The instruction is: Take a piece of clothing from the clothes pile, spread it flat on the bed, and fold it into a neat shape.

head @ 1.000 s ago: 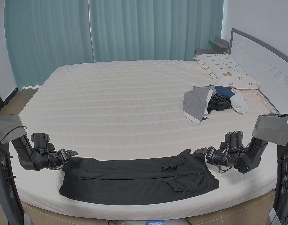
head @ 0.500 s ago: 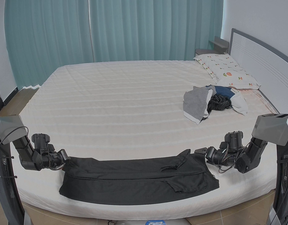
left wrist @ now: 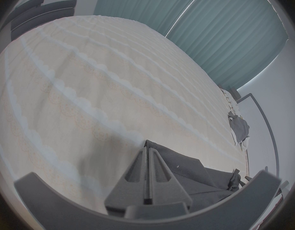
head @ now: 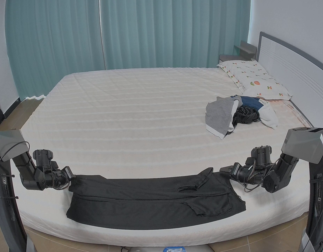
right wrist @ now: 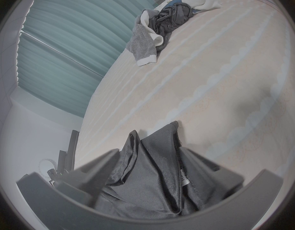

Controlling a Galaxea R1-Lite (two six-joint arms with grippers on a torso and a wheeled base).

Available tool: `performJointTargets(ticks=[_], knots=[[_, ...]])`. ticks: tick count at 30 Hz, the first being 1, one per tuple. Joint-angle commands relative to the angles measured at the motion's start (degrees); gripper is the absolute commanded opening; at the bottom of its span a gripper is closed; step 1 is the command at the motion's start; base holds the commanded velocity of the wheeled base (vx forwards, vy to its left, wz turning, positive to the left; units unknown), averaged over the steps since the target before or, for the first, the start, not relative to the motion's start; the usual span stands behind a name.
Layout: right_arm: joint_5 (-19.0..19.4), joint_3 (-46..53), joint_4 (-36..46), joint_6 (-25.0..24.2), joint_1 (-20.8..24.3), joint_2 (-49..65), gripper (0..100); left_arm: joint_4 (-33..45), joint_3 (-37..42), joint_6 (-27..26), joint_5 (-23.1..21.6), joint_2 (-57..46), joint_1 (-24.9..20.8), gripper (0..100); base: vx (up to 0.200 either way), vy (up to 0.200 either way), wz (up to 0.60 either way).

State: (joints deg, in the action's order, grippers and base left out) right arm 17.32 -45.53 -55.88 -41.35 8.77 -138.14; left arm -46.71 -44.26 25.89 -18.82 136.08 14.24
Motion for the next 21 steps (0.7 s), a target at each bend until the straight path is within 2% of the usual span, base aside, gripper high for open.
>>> performJointTargets(ticks=[1, 21], knots=[[-0.01, -0.35, 0.07, -0.05, 0.02, -0.55, 0, -0.04, -0.03, 0.03, 0.01, 0.15, 0.09, 0, 0.000, 0.000, 0.00], [-2.21, -0.70, -0.10, 0.31, -1.56, -0.46, 0, 0.13, -0.03, -0.05, -0.07, 0.06, 0.18, 0, 0.000, 0.000, 0.00]])
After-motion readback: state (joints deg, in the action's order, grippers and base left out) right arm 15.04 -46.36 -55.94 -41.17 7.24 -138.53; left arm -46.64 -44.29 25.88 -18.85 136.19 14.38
